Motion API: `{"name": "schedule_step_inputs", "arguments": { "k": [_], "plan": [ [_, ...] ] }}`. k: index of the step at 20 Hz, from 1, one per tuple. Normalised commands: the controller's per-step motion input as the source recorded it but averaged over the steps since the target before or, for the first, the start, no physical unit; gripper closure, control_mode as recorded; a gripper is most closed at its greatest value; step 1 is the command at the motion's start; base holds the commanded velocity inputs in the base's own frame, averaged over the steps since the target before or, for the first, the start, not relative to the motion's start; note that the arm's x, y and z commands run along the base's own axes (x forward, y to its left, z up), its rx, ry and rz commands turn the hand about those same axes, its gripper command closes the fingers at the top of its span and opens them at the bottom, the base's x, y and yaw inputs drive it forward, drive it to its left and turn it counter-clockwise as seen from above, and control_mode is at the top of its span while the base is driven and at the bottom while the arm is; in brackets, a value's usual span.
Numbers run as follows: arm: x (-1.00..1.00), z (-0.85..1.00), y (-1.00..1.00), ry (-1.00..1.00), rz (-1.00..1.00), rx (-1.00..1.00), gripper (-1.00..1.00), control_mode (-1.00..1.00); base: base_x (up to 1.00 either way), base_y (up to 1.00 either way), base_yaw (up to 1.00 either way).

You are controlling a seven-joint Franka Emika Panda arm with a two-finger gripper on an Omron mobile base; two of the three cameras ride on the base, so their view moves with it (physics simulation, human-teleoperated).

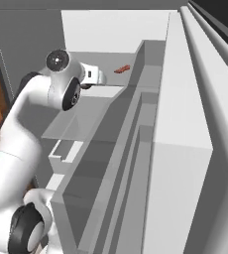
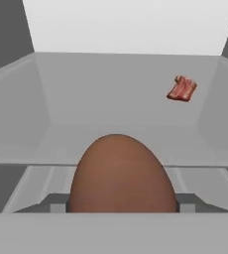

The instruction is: Pick the egg and butter from the fridge and place them by the bowl for mixing.

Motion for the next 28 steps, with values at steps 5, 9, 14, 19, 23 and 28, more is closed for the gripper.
{"name": "schedule_step_inputs", "arguments": {
  "k": [5, 9, 14, 19, 23, 28],
  "plan": [
    [-0.93, -0.02, 0.09, 0.00, -0.04, 0.02, 1.00, -1.00, 0.00, 0.00, 0.00],
    [-0.79, -0.20, 0.11, 0.15, -0.03, 0.01, 1.00, -1.00, 0.00, 0.00, 0.00],
    [-0.78, -0.20, 0.02, 0.14, -0.02, 0.12, 1.00, -1.00, 0.00, 0.00, 0.00],
    [-0.74, -0.20, 0.00, 0.14, 0.00, 0.13, 1.00, -1.00, 0.00, 0.00, 0.00],
    [-0.22, -0.06, 0.00, 0.05, 0.00, 0.00, 1.00, -1.00, 0.00, 0.00, 0.00],
    [0.00, 0.00, 0.00, 0.00, 0.00, 0.00, 1.00, 1.00, -0.07, 0.01, 0.00]
  ]
}}
